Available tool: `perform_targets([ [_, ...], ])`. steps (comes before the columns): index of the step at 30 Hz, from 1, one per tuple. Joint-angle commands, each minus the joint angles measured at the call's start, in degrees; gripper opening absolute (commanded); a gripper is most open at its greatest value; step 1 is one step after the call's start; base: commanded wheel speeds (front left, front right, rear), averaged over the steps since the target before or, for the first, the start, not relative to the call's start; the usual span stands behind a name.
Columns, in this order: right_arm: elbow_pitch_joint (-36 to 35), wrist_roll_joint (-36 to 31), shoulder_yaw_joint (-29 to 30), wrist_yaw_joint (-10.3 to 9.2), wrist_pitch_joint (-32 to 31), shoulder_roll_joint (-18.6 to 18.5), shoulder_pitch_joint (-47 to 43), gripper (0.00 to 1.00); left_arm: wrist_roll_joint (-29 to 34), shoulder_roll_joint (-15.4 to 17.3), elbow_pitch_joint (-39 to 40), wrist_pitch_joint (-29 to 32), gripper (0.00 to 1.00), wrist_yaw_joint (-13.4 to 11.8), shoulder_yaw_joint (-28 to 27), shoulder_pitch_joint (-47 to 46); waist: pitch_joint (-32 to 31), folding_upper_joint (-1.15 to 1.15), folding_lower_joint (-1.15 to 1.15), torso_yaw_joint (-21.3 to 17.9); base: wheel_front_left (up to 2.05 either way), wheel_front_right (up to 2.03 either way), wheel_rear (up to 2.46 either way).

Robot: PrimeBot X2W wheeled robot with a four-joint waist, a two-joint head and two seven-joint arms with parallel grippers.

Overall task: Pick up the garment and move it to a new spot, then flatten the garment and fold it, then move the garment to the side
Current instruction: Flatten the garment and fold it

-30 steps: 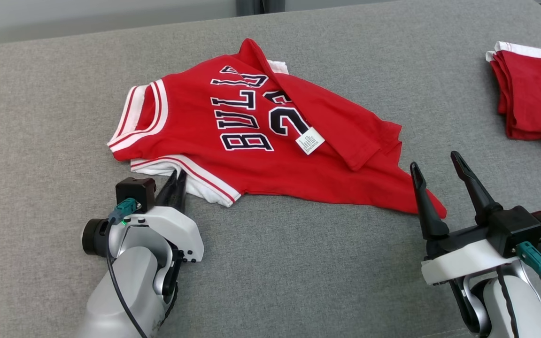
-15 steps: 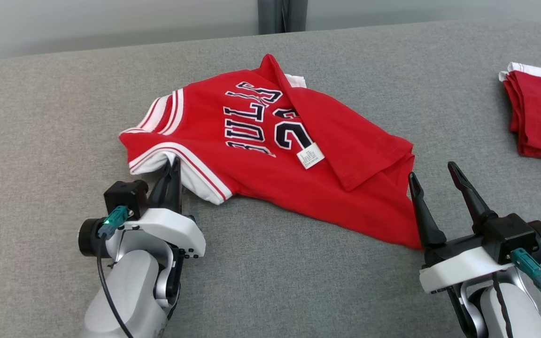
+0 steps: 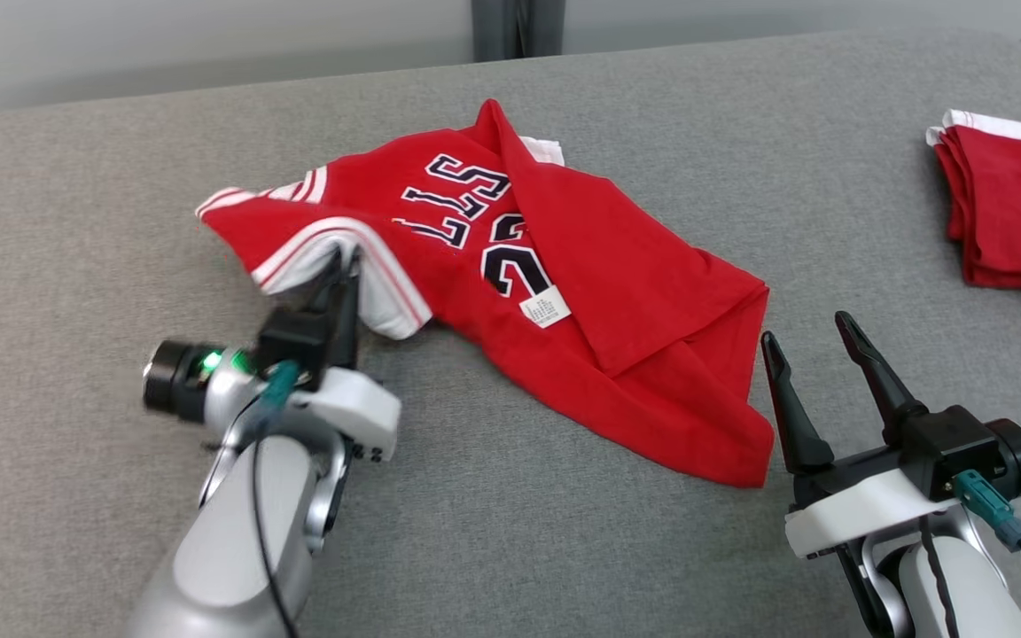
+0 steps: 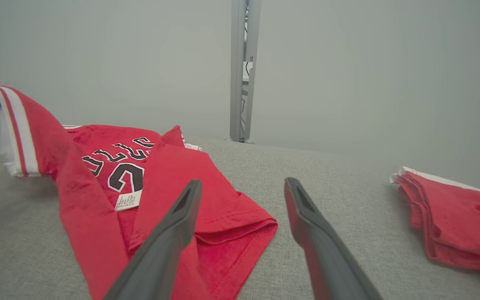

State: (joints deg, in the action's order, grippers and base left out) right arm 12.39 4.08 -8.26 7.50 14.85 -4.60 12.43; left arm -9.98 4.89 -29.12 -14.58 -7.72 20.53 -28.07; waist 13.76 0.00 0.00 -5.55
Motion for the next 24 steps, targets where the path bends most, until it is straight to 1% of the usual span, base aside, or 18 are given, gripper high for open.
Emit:
perform_targets([
  [1, 0.3, 0.2, -0.1, 0.0, 0.4, -0.3, 0.5, 1.0, 1.3, 0.2, -0.8, 0.8, 0.0, -0.1, 1.0, -1.8, 0.3, 0.0, 0.0, -0.5, 0.0, 0.0, 0.0],
  [4, 0.7, 0.3, -0.8, 0.0, 0.4, -0.1, 1.1, 1.0, 3.0, -0.2, -4.8, 3.8, 0.0, 1.2, 3.8, -6.1, 0.8, 0.0, 0.0, -1.6, 0.0, 0.0, 0.0],
  [8, 1.2, 0.5, -2.1, 0.0, 0.3, 0.2, 2.2, 1.0, 2.6, -0.9, -10.5, 5.8, 0.0, 2.4, 4.9, -12.1, 1.7, 0.0, 0.0, -4.0, 0.0, 0.0, 0.0],
  [11, 1.4, 0.6, -3.2, 0.0, 0.3, 0.6, 2.8, 1.0, 1.9, -1.2, -14.6, 5.8, 0.0, 3.2, 4.9, -16.5, 2.5, 0.0, 0.0, -5.8, 0.0, 0.0, 0.0],
  [15, 1.7, 0.9, -4.3, 0.0, 0.3, 1.0, 3.7, 1.0, 0.6, -1.2, -20.0, 5.1, 0.0, 3.5, 3.9, -21.5, 4.0, 0.0, 0.0, -8.0, 0.0, 0.0, 0.0],
  [20, 2.0, 1.5, -5.2, 0.0, 0.3, 1.4, 4.7, 1.0, -0.2, -1.1, -26.6, 4.5, 0.0, 4.8, 3.7, -26.0, 5.9, 0.0, 0.0, -10.5, 0.0, 0.0, 0.0],
  [21, 2.1, 1.5, -5.2, 0.0, 0.3, 1.4, 4.9, 1.0, -0.7, -1.2, -27.7, 4.3, 0.2, 5.1, 3.5, -26.6, 6.3, 0.0, 0.0, -10.9, 0.0, 0.0, 0.0],
  [22, 2.1, 1.6, -5.4, 0.0, 0.3, 1.5, 5.0, 1.0, -1.3, -1.3, -28.7, 3.9, 0.91, 5.2, 3.2, -27.1, 6.6, 0.0, 0.0, -11.2, 0.0, 0.0, 0.0],
  [23, 2.1, 1.7, -5.5, 0.0, 0.3, 1.5, 5.1, 1.0, -1.7, -1.3, -30.0, 3.7, 1.0, 5.2, 3.0, -27.6, 6.9, 0.0, 0.0, -11.5, 0.0, 0.0, 0.0],
  [24, 2.2, 1.8, -5.5, 0.0, 0.3, 1.6, 5.2, 1.0, -2.0, -1.4, -30.9, 3.4, 1.0, 5.5, 3.2, -27.8, 7.1, 0.0, 0.0, -11.8, 0.0, 0.0, 0.0],
])
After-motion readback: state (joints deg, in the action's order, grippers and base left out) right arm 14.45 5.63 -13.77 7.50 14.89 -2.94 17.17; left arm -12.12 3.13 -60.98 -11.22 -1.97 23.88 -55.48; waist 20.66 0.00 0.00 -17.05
